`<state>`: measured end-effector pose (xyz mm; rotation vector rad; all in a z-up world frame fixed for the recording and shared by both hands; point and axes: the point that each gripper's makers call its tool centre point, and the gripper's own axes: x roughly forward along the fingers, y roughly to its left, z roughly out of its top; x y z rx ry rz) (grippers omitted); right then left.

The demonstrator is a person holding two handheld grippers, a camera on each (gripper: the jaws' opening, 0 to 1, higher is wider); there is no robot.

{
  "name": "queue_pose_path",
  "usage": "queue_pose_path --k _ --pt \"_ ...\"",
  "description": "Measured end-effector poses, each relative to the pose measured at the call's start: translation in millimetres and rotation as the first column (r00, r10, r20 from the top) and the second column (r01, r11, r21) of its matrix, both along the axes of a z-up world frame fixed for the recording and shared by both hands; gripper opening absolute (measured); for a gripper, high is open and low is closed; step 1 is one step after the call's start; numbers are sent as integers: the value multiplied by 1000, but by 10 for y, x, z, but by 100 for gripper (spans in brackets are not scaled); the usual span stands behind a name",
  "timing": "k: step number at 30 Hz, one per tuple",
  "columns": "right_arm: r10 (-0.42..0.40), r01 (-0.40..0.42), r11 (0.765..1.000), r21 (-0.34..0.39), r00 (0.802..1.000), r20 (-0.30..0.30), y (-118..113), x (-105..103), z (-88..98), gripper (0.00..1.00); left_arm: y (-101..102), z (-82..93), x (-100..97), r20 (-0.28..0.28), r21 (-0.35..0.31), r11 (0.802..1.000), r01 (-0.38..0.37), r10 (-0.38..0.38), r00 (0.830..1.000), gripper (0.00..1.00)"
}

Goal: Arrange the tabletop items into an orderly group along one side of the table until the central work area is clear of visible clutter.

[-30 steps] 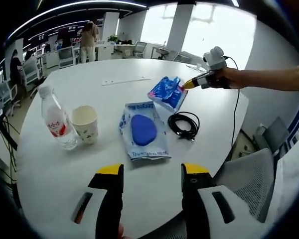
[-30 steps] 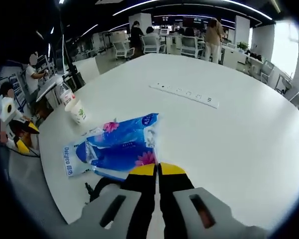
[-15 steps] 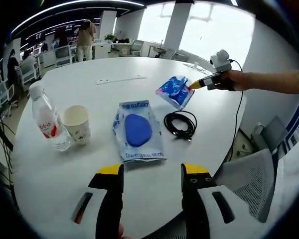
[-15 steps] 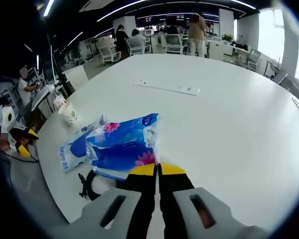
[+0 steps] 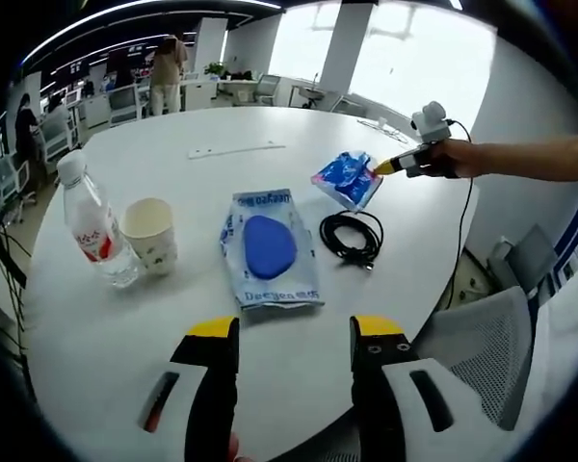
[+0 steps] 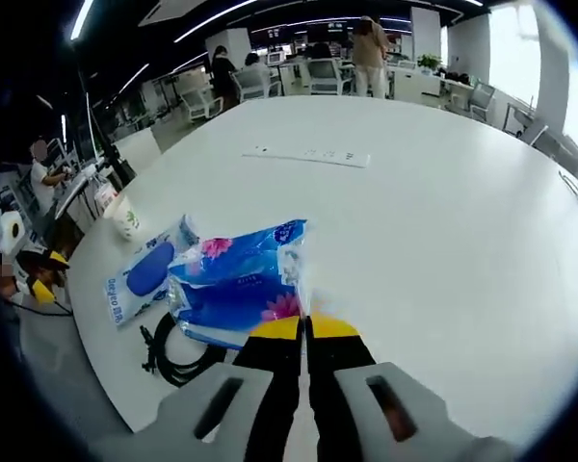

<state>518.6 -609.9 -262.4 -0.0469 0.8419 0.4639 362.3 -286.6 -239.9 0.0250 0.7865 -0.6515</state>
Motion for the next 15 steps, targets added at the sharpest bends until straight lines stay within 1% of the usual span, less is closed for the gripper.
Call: queue_pose_path --k 8,15 --pt "-34 35 999 25 999 -25 60 63 -107 0 57 -9 -9 -6 7 1000 -17 17 1000 45" --pt "-63 65 997 30 997 -49 89 92 -191 0 131 3 -20 -8 13 999 -34 34 999 46"
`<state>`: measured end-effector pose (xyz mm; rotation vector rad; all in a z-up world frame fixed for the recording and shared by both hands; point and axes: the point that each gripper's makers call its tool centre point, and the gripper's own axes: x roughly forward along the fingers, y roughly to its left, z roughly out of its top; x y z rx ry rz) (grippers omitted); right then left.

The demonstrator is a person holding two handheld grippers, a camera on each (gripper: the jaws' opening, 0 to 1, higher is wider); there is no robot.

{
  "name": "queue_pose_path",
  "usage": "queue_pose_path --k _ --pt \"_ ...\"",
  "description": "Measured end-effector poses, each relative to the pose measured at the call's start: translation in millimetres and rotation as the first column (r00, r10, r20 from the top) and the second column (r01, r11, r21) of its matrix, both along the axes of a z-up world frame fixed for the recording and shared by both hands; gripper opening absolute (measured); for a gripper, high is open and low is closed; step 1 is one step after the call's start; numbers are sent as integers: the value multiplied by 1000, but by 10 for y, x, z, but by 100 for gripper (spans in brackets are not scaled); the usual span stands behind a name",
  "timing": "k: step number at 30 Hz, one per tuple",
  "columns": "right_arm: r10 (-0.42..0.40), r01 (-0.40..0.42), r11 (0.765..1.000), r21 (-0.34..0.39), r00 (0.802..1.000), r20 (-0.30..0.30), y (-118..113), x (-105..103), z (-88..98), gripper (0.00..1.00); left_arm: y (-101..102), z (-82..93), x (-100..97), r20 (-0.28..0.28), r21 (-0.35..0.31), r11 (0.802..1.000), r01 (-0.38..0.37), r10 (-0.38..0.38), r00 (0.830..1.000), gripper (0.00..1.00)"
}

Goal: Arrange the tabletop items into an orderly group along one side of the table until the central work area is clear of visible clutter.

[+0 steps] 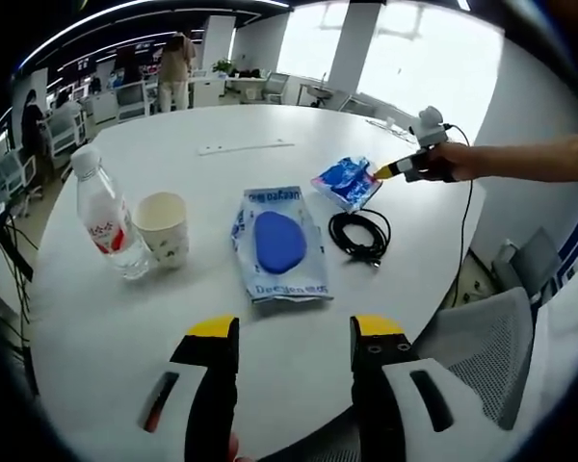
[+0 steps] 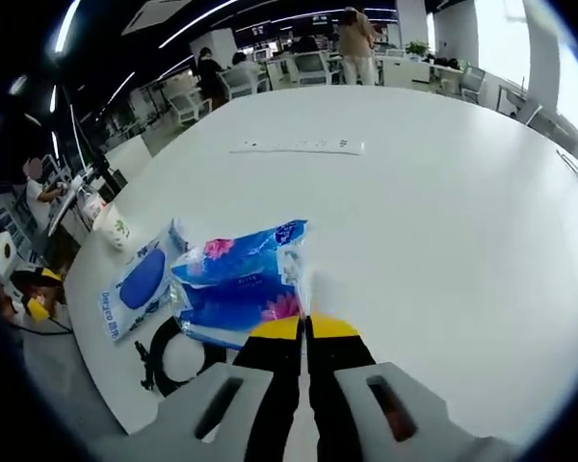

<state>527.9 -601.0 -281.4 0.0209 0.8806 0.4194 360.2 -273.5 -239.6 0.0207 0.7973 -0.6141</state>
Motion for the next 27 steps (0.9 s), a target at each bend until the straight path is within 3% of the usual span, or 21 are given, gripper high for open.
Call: queue_pose_path --k 10,27 --pt "-54 54 998 25 998 -24 -9 48 -54 0 84 14 -15 -5 6 1000 -30 30 1000 45" --pt "-97 100 994 39 992 -75 21 -165 -156 0 97 22 -41 -8 19 999 -39 39 999 45"
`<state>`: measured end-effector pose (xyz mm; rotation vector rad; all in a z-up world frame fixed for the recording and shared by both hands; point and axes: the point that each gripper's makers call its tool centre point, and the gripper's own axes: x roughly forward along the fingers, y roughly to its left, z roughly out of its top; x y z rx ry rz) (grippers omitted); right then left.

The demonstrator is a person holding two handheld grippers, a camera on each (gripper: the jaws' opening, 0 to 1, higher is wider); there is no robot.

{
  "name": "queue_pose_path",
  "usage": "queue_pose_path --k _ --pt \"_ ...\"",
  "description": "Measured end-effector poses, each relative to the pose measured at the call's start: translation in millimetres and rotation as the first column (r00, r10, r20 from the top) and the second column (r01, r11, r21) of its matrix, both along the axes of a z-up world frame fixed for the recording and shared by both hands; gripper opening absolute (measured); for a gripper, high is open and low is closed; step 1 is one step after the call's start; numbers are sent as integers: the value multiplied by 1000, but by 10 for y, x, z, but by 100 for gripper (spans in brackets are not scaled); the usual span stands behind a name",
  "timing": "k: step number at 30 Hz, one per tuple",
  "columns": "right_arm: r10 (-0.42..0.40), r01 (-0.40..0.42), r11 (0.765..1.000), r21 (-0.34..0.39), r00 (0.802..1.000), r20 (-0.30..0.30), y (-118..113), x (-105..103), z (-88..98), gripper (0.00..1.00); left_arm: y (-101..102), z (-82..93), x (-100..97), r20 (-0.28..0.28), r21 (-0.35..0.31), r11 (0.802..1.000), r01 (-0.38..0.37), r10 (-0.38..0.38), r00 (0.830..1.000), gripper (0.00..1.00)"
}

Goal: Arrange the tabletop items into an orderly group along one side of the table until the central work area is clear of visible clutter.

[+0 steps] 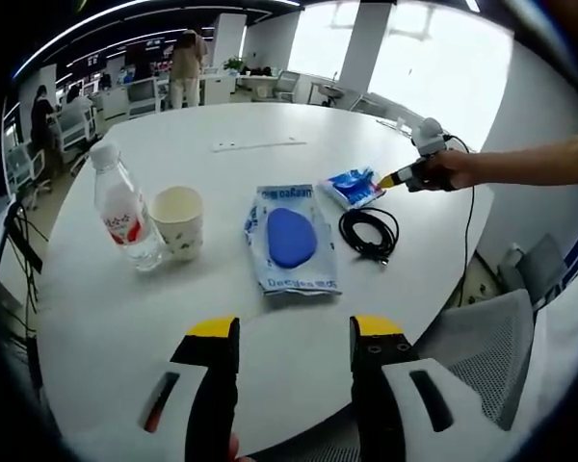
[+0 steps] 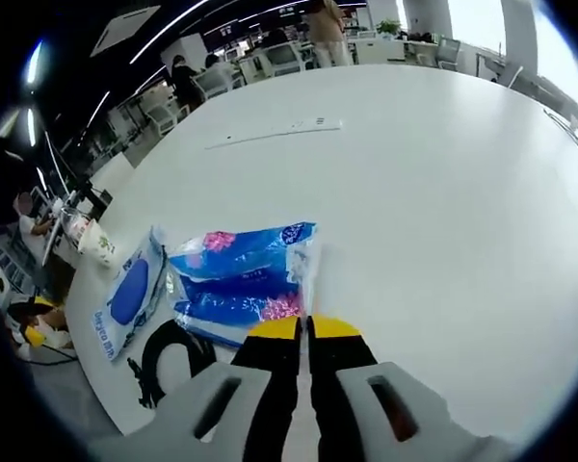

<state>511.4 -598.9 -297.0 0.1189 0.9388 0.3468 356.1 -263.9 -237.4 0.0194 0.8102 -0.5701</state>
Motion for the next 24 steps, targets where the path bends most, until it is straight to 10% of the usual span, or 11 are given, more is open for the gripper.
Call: queue_pose_path --k 24 --pt "19 -19 1000 -22 1000 -15 -65 -78 6 4 -68 -19 19 -1 -7 1000 20 -21 1000 45"
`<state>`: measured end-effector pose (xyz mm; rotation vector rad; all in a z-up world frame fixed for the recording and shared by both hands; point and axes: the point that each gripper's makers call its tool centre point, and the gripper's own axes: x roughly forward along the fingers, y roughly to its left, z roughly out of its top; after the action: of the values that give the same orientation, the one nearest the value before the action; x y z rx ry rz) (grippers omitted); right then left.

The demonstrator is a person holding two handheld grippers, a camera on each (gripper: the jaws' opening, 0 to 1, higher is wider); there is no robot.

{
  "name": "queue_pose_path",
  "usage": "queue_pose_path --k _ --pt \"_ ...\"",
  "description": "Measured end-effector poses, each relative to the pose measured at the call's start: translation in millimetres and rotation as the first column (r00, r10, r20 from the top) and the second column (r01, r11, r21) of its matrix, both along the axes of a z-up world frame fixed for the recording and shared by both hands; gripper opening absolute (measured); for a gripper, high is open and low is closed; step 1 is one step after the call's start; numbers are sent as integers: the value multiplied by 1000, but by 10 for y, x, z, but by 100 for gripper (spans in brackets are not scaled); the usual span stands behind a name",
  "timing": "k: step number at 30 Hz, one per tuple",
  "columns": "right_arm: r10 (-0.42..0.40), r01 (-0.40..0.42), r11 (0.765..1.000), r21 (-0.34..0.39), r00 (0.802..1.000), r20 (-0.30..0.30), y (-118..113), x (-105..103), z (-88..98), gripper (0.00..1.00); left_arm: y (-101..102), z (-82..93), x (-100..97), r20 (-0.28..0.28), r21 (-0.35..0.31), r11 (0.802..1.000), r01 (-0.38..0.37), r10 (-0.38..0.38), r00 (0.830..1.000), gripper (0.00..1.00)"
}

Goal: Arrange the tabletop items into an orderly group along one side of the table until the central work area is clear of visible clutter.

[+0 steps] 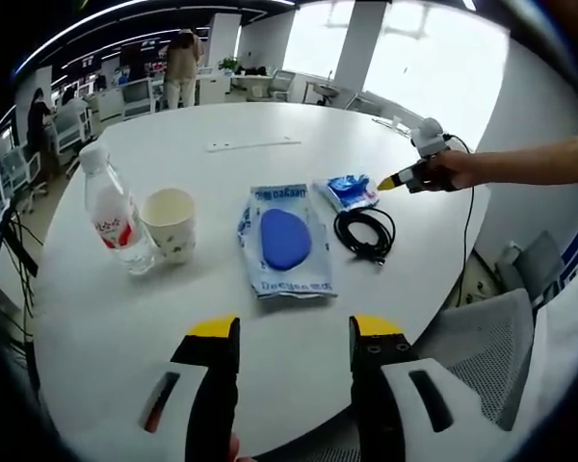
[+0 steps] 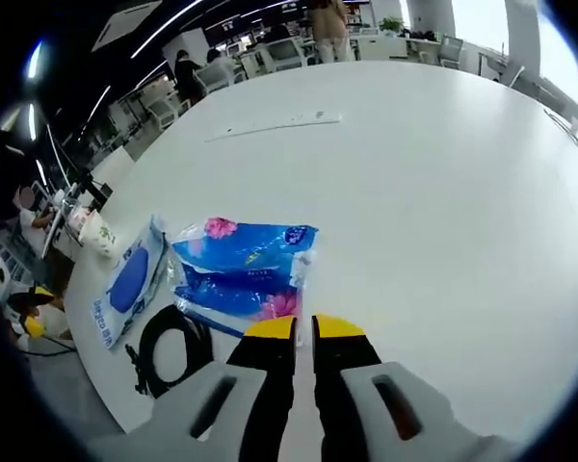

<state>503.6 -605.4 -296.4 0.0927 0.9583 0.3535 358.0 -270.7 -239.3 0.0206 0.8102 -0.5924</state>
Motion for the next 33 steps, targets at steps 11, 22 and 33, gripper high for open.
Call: queue_pose_path --k 11,22,33 --pt "55 -55 998 -9 998 7 49 38 5 6 -43 -67 -7 -16 -20 1000 -5 4 1000 44" --pt "155 -154 988 -25 987 40 186 56 84 6 -126 -211 -37 -37 -27 1000 -1 0 999 43" --pt "226 -226 974 -13 973 44 337 97 104 6 -190 -224 24 -38 -37 999 1 -2 999 42"
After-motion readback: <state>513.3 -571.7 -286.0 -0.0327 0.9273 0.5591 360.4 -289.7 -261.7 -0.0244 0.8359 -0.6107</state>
